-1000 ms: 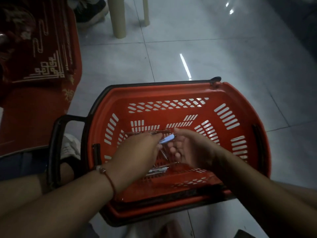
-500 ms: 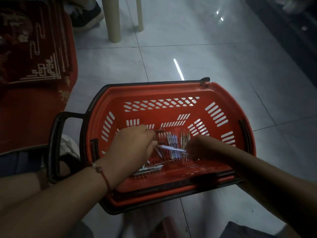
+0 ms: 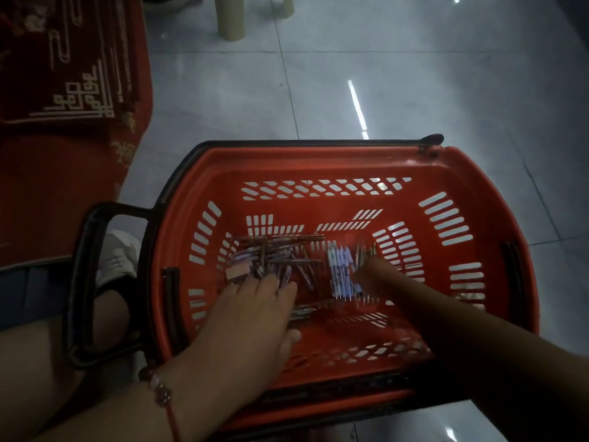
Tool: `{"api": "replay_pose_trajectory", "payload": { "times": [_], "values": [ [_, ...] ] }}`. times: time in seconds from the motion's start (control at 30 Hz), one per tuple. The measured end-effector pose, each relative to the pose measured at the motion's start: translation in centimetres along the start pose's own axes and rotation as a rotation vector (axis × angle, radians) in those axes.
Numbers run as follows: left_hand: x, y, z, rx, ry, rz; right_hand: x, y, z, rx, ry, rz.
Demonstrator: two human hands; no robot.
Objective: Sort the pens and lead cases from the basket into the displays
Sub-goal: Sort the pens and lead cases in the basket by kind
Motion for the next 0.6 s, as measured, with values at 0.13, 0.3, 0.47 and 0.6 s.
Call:
{"api": "replay_pose_trajectory", "payload": {
  "times": [0.13, 0.3, 0.47, 0.6],
  "values": [
    [-1.1, -0.2, 0.8, 0.001, -0.036, 0.066, -1.1, 2.3, 0.8, -0.001, 0.008, -0.03],
    [-1.6, 0.2, 1.3, 0.029, -0.046, 0.112, -3.0, 4.2, 0.5, -0.035, -0.048, 0.002],
    [-2.0, 0.0, 1.9, 0.069, -0.043, 0.206, -3.0, 4.4, 1.5, 0.099, -0.326, 0.018],
    [-1.8, -0.5, 1.6, 0.049, -0.077, 0.144, -3.2, 3.7, 3.8, 0.166, -0.341, -0.037]
  ]
}}
Point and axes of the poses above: each hand's wrist, its own y-axis towards the middle knuckle, its own x-axis out of the back of the hand, z = x × y, the point moved 9 cm from there along y, towards the middle knuckle, and after that the axes turned 1 degree about -x, right-handed, at the moved point
